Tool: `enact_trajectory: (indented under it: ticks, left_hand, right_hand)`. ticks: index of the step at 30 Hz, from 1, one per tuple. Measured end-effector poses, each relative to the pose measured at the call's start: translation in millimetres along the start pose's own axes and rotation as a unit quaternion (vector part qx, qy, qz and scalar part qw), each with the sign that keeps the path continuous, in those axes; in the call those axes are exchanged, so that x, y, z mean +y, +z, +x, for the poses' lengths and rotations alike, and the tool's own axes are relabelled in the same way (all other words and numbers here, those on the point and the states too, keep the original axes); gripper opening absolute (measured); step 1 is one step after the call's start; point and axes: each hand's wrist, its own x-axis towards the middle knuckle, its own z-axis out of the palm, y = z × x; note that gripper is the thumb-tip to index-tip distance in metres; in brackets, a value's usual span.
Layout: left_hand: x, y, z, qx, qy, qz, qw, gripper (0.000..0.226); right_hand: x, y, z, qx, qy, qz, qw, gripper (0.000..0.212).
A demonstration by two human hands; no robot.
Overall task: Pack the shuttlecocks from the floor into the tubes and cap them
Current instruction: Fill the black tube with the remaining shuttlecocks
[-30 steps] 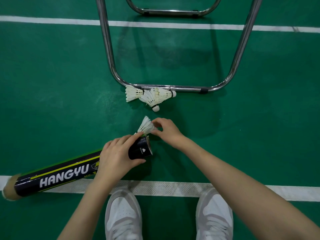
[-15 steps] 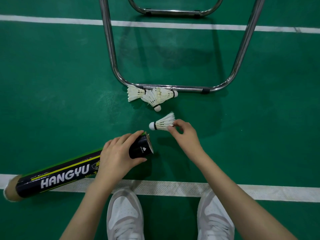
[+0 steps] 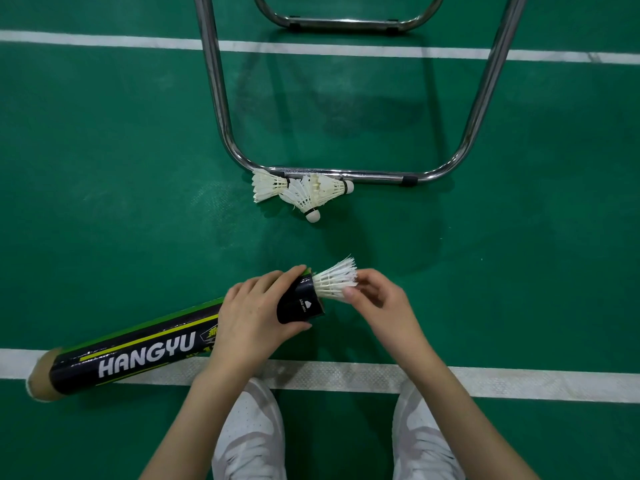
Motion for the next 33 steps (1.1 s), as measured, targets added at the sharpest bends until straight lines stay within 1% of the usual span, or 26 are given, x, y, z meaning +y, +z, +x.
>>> enact_trajectory:
  ticks: [4,8,10,14,17,20,24,33]
  left_hand:
    - [4,4,-1,0.005,0.009,0.009,1.0,0.085]
    - [7,6,0,0.01,0.016,0.006,1.0,0.081]
    - [10,7,0,0.016,0.022,0.011,1.0,0.077]
    - [16,7,1,0.021,0.026,0.011,0.999,0.068]
    - [17,6,2,0.012,0.023,0.0,1.0,0.069]
    - [17,7,1,0.015,0.028,-0.006,0.999,0.069]
    - [17,7,1,0.017,0.032,-0.004,0.999,0.069]
    - [17,4,1,0.01,0.031,-0.006,0.999,0.068]
  right_hand:
    - [6,6,-9,-0.046,0.016,-0.004,0.999,0.01]
    - [10,12,-12,-0.07,0.031,-0.02,0.997,0.023]
    - [9,15,-12,-0.068,0.037,-0.02,0.997,0.027]
    - [6,21,-12,-0.046,0.036,-0.02,0.998,0.028]
    - [4,22,-12,-0.024,0.044,-0.018,0.999,0.028]
    - [3,22,-14,-0.027,0.047,-0.015,0.998,0.026]
    - [1,22,-13,-0.055,0.05,0.006,0.997,0.022]
    - [-3,18,-8,-0.117,0.049,0.022,0.992,0.024]
